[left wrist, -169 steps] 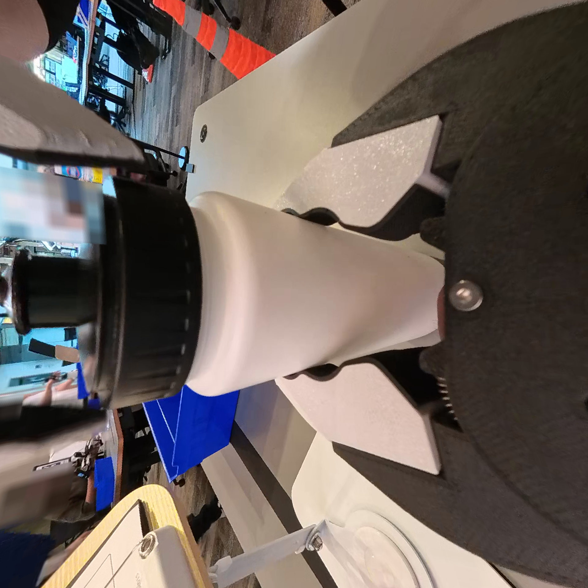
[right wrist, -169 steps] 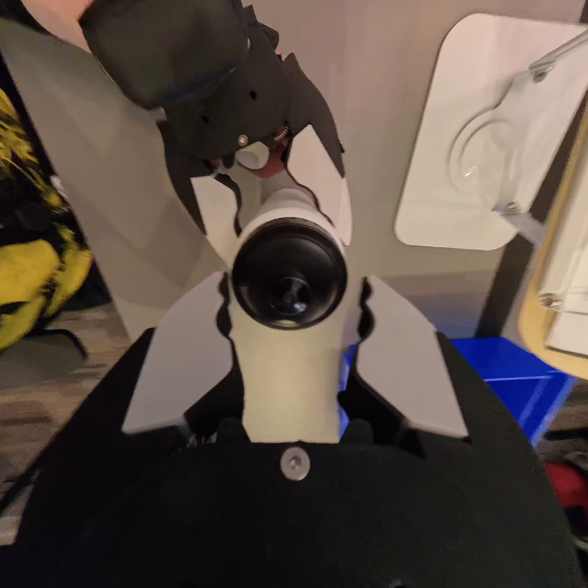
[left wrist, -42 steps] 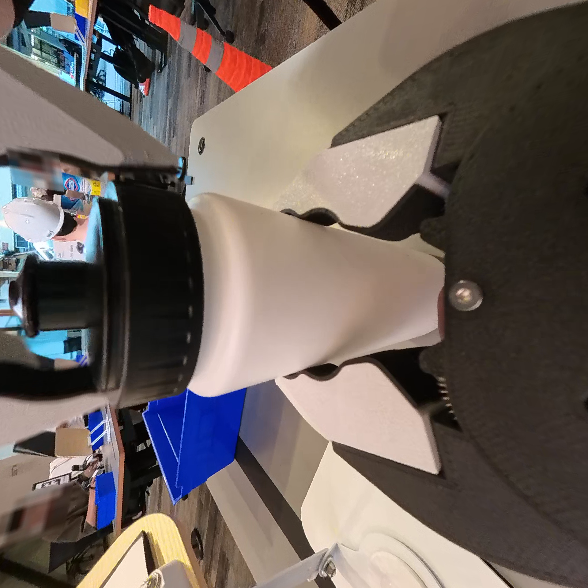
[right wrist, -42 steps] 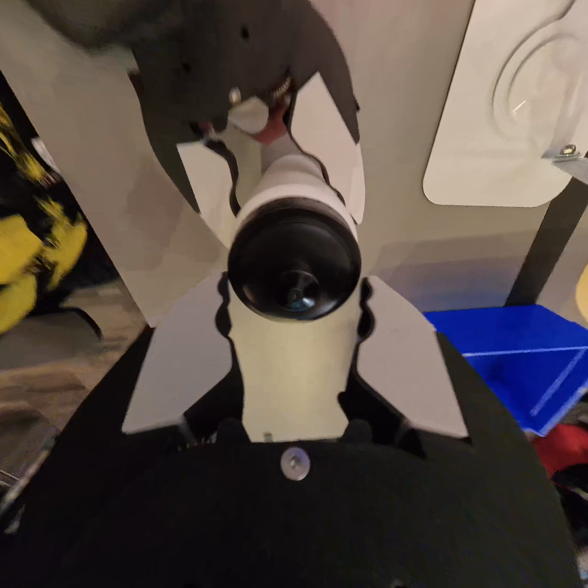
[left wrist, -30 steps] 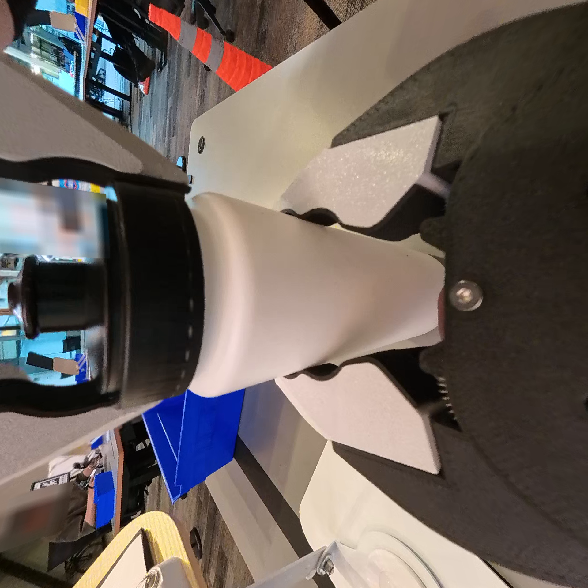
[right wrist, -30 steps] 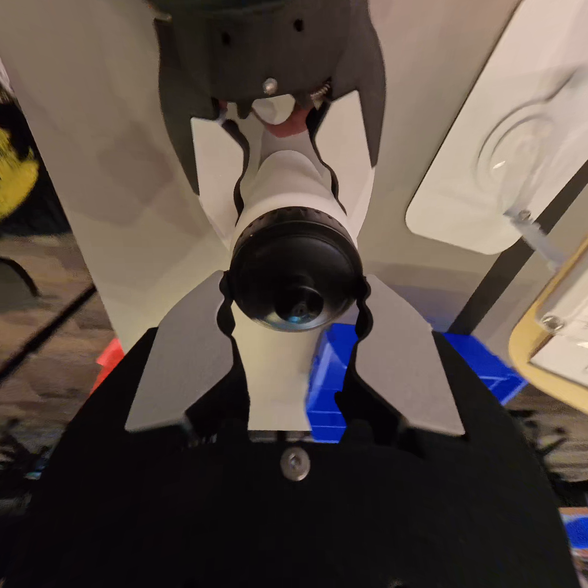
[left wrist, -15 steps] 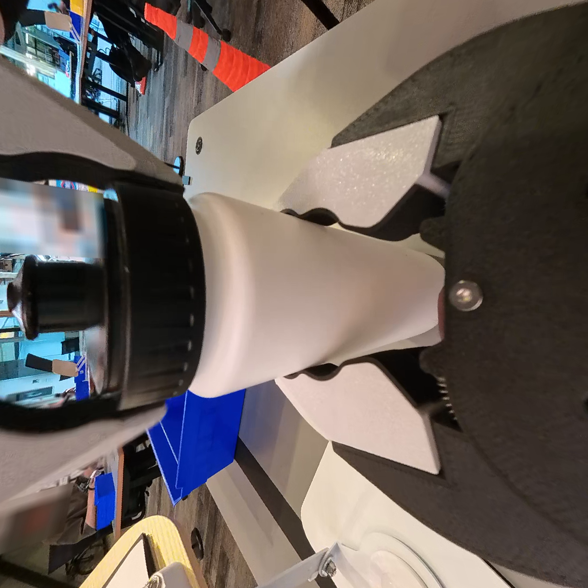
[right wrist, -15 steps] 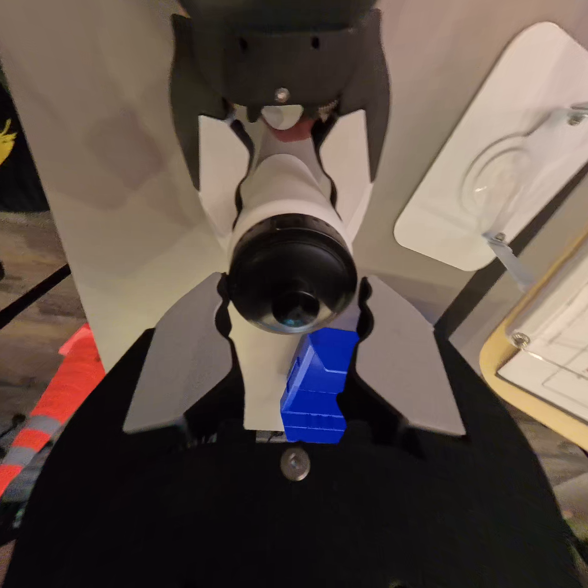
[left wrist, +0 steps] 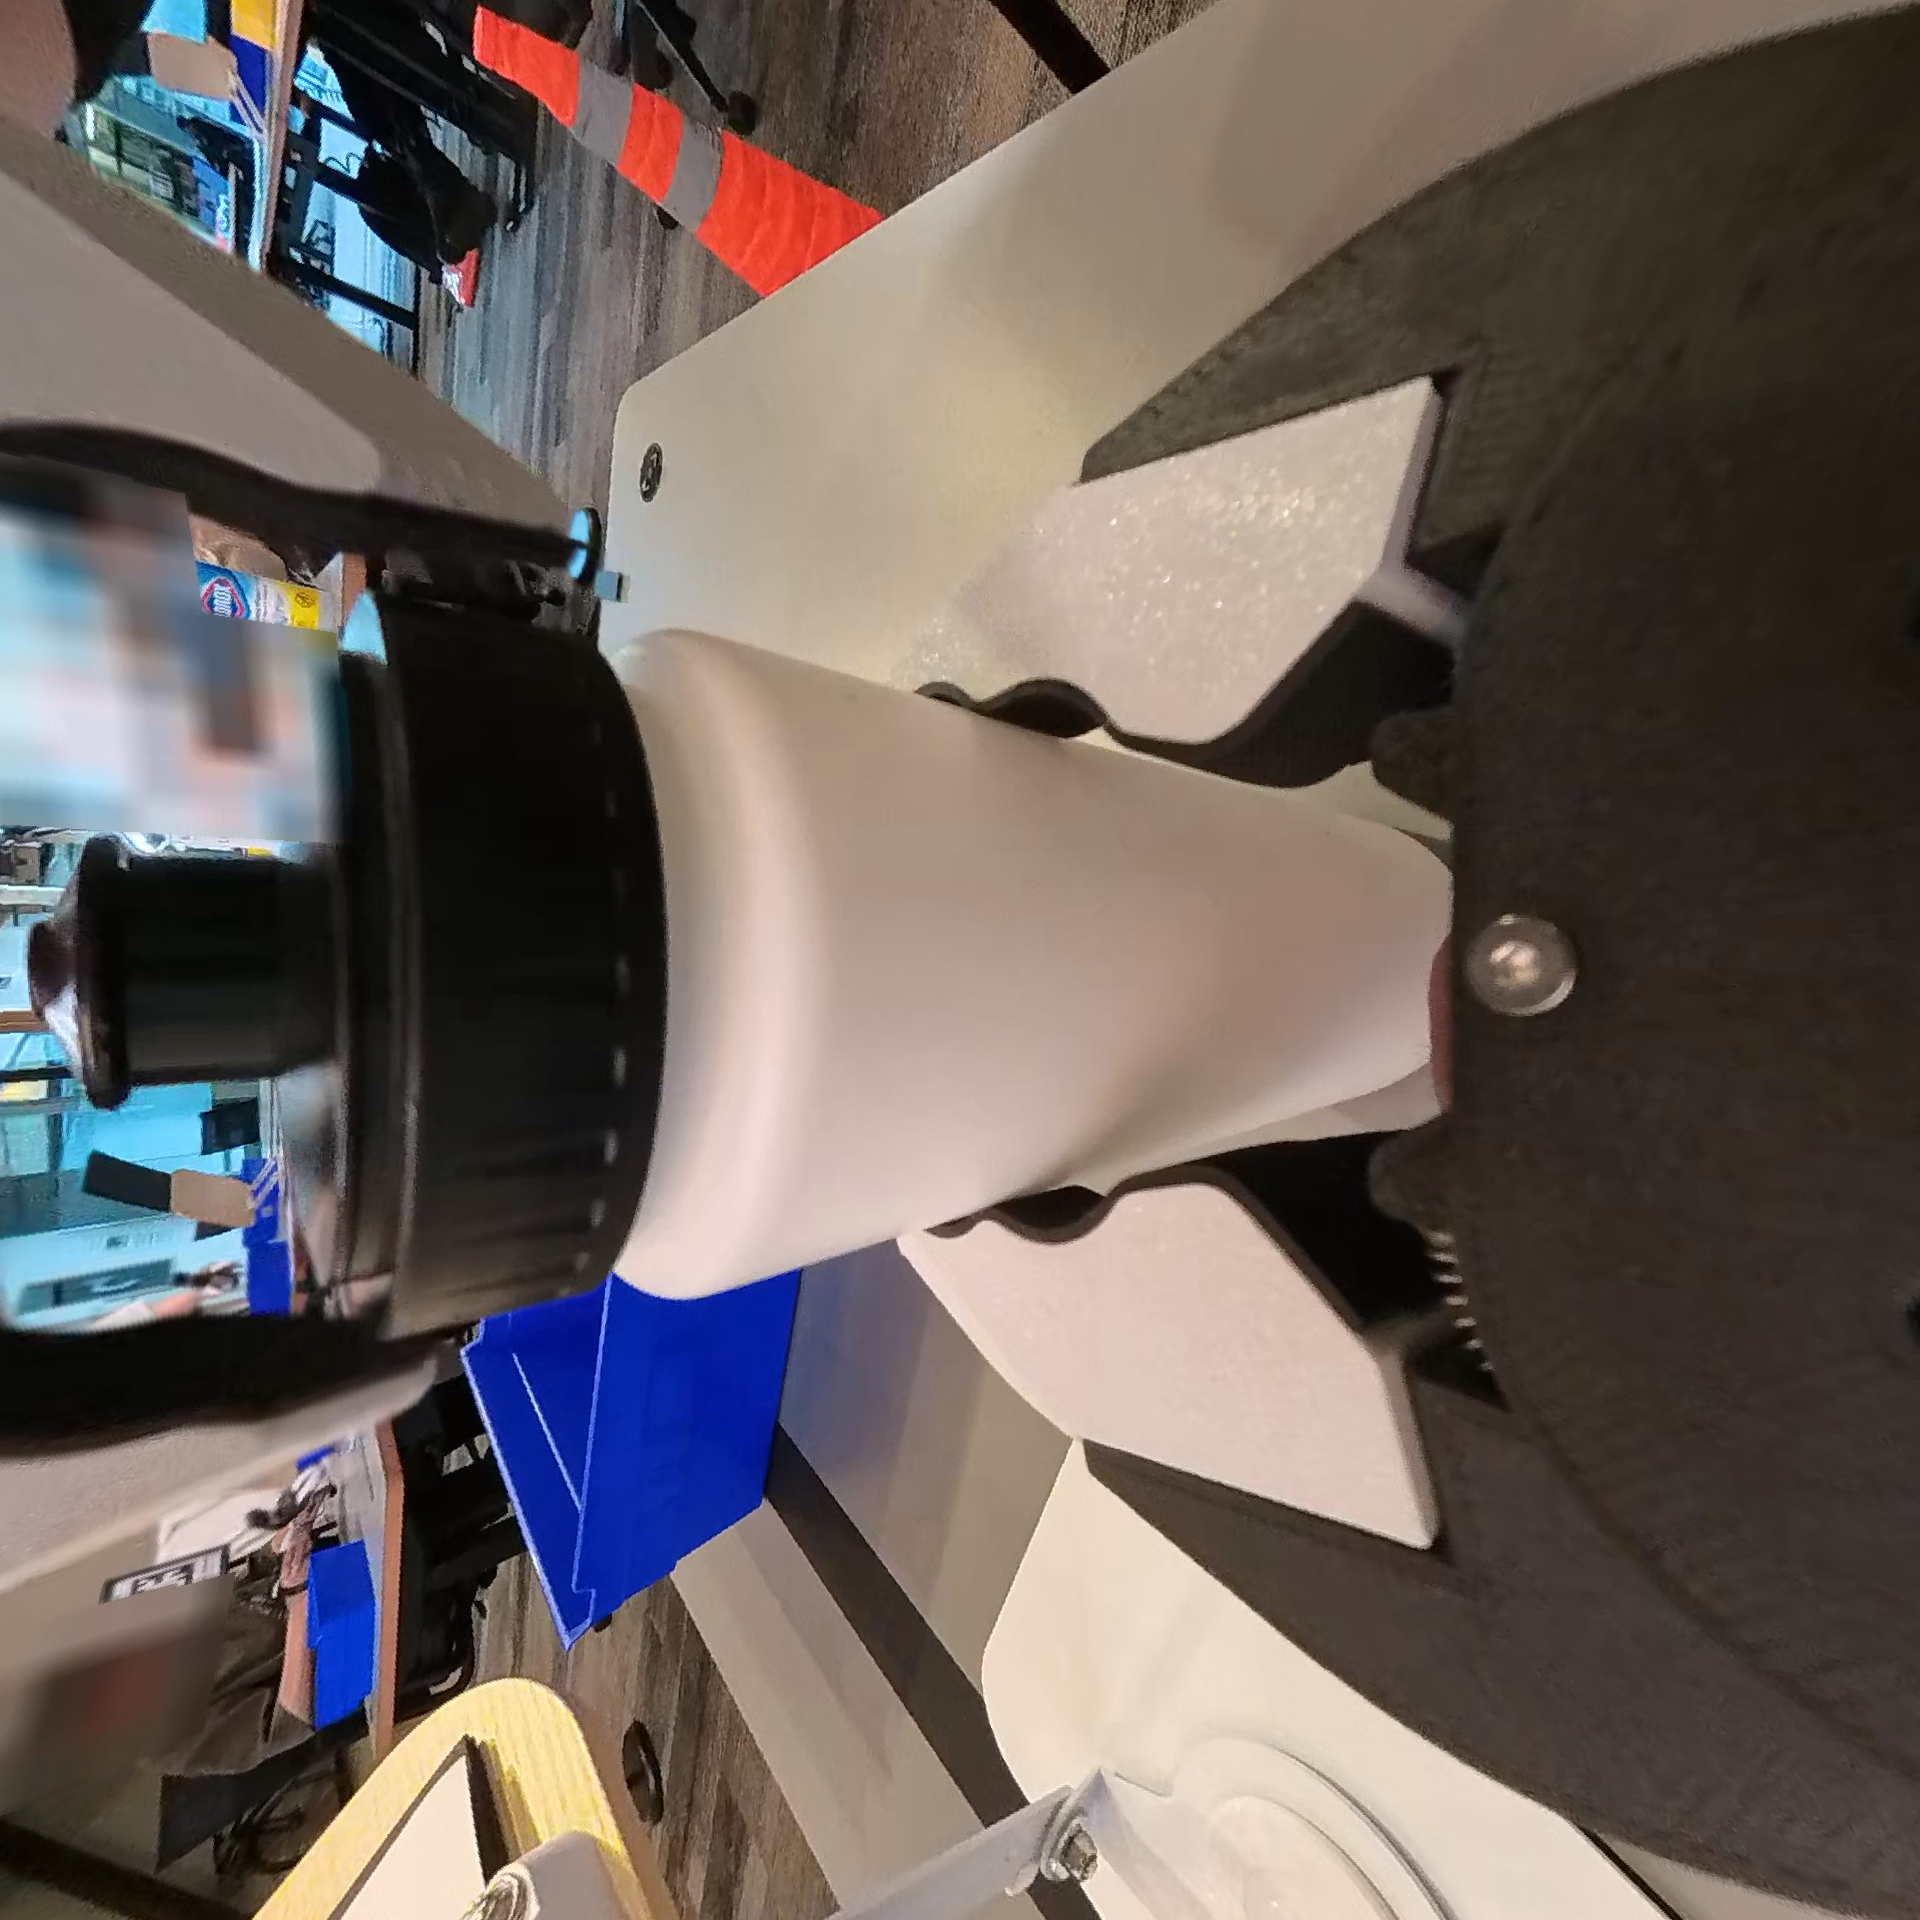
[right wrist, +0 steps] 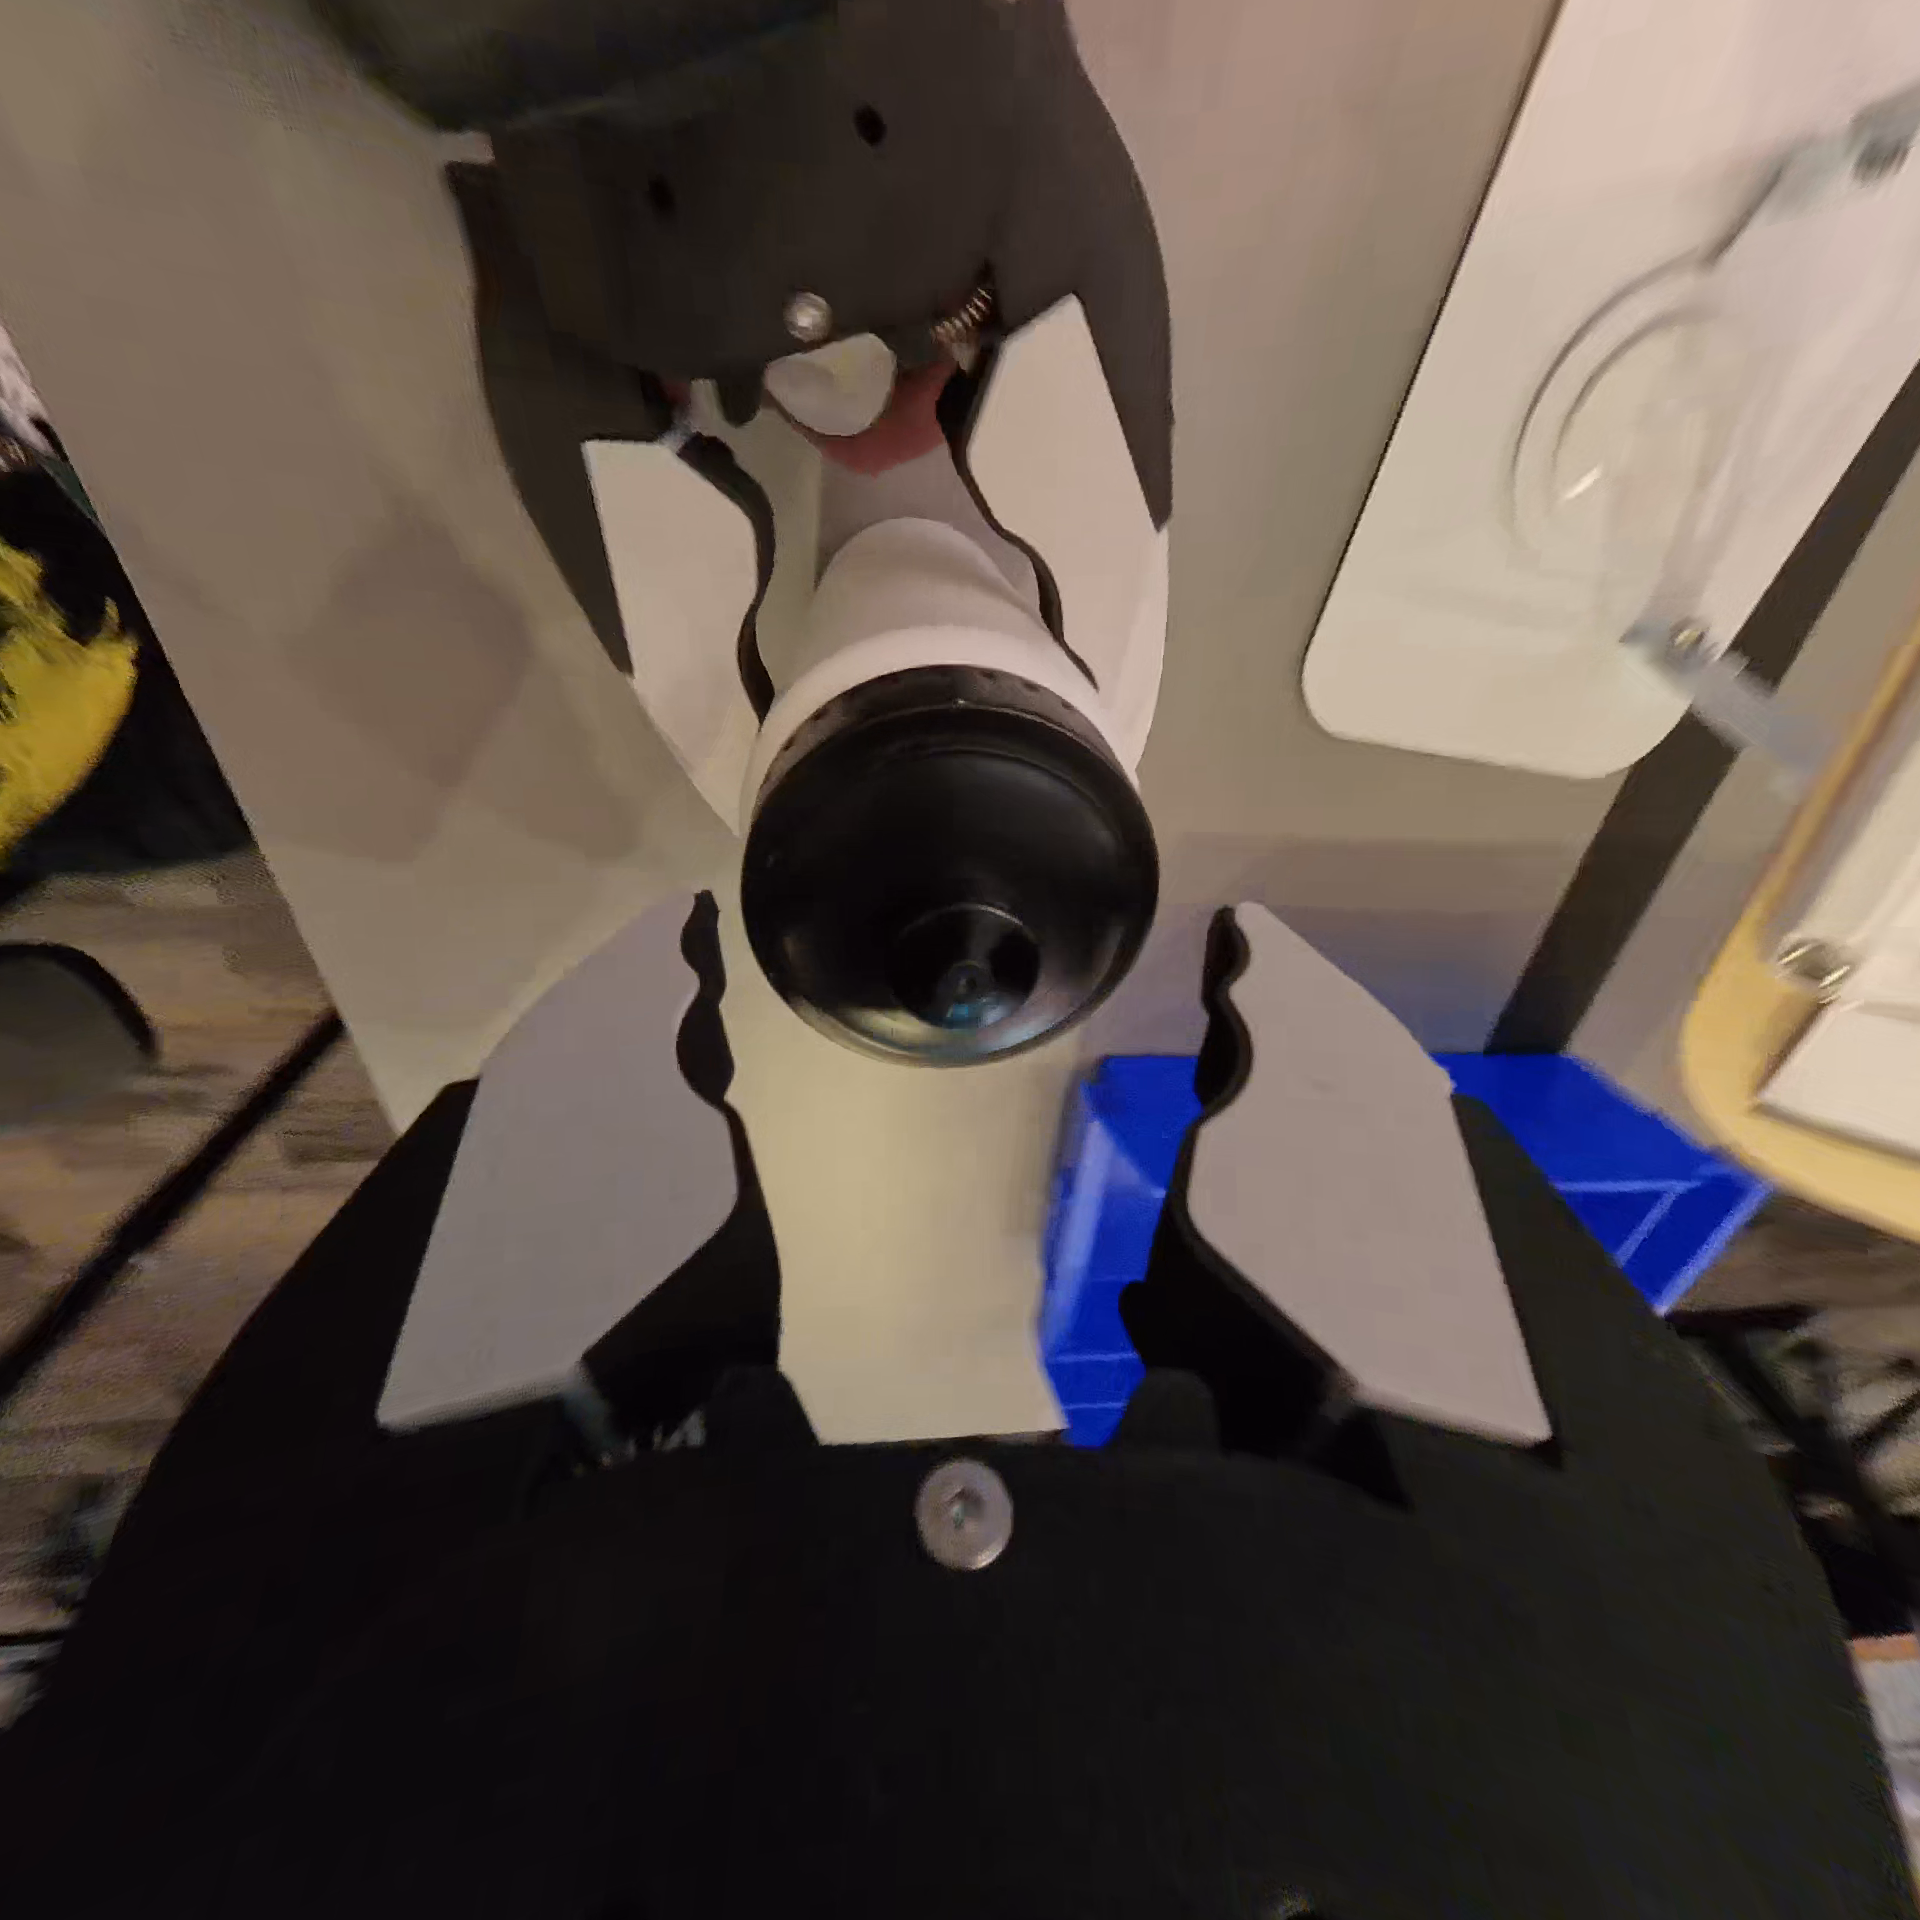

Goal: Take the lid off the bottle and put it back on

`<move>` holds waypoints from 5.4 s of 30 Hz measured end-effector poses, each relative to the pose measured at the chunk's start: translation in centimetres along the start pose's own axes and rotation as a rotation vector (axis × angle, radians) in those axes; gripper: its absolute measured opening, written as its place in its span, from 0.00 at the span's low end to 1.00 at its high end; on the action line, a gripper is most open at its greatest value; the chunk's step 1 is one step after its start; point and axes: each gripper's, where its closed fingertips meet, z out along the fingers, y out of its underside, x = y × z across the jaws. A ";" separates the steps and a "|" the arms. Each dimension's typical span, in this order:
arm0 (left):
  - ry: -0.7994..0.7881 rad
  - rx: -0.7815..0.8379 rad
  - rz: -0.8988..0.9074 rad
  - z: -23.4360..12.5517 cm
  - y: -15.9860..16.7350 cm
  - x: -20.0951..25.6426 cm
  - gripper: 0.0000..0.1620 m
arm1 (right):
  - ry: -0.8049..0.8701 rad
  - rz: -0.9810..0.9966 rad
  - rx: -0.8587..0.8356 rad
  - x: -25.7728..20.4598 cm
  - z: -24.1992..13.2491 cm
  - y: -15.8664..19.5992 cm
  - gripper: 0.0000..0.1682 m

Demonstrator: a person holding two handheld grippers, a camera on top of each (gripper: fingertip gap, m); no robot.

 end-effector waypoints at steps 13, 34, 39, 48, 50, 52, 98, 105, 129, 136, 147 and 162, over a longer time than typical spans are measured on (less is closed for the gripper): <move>0.002 0.001 -0.002 0.0 0.0 0.0 0.53 | 0.011 0.250 0.012 -0.3 0.3 -0.4 0.44; 0.004 -0.002 0.005 0.2 0.0 0.1 0.53 | -0.023 0.294 0.016 -0.6 0.4 -0.1 0.45; 0.006 -0.005 0.009 0.2 0.0 0.2 0.53 | 0.003 -0.022 -0.021 0.3 0.4 0.5 0.54; -0.002 -0.004 0.002 0.2 0.0 -0.1 0.53 | -0.048 -0.026 -0.009 -0.1 0.3 0.2 0.44; -0.002 0.002 -0.017 0.1 0.0 -0.3 0.53 | -0.069 0.236 0.043 0.0 0.3 -0.3 0.44; 0.004 0.006 -0.020 0.0 0.0 -0.4 0.53 | -0.048 0.362 0.109 0.0 0.4 -0.7 0.44; -0.004 -0.012 0.017 0.1 0.1 -0.1 0.53 | -0.037 0.107 0.066 0.3 -0.1 0.1 0.50; -0.005 -0.012 0.013 0.1 0.1 -0.1 0.53 | -0.050 -0.146 -0.031 0.0 1.0 0.3 0.45; 0.004 -0.002 0.002 0.4 0.1 0.0 0.53 | -0.093 0.232 0.008 -0.4 0.9 -0.1 0.45; 0.005 -0.004 0.016 0.4 0.1 0.1 0.53 | -0.061 0.125 0.043 0.0 0.7 -0.3 0.50; 0.001 -0.001 0.009 0.4 0.1 0.0 0.53 | -0.131 -0.015 -0.009 -0.2 0.7 0.2 0.44; 0.005 -0.006 0.021 0.5 0.1 0.2 0.53 | -0.014 -0.243 -0.067 -0.1 0.6 0.2 0.44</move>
